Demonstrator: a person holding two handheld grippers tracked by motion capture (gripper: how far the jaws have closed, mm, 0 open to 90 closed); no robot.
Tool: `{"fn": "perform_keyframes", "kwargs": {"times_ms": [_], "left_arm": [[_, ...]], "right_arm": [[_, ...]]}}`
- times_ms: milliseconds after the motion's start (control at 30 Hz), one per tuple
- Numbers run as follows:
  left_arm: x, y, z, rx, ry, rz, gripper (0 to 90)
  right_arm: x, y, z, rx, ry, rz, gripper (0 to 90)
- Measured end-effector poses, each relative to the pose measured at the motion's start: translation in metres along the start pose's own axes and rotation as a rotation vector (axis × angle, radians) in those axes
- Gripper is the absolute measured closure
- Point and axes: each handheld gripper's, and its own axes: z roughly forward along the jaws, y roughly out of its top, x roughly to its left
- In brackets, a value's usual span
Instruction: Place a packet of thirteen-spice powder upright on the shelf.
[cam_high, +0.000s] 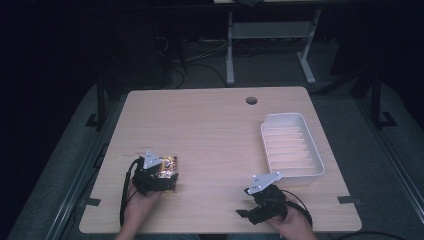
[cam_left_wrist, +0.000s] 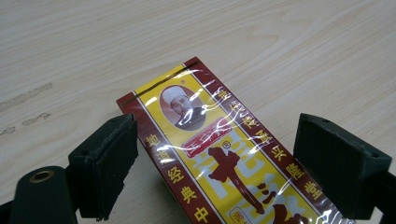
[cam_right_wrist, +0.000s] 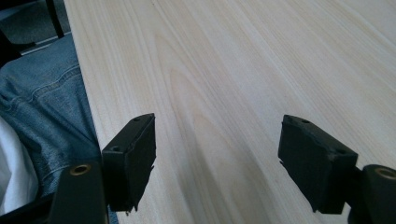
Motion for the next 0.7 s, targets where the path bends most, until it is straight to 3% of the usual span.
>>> {"fn": "perform_keyframes", "kwargs": {"times_ms": [200,267,333,567,700], "left_arm": [[0.006,-0.002,-0.002,0.009,0.015,-0.022,13.5],[0.011,-0.003,-0.002,0.018,-0.017,-0.073,13.6],[0.009,-0.003,0.000,0.019,-0.033,-0.083,13.5],[-0.003,0.000,0.006,0.051,0.000,-0.034,11.2],[-0.002,-0.001,0.006,0.049,-0.007,-0.041,10.7]], "right_arm": [[0.000,0.000,0.000,0.001,0.002,-0.004,26.7],[0.000,0.000,0.000,0.000,0.003,-0.005,26.7],[0.000,0.000,0.001,0.000,0.003,-0.003,26.7],[0.001,0.001,0.002,0.005,0.007,-0.007,26.6],[0.001,0.001,0.002,0.006,0.007,-0.010,26.6]]}}
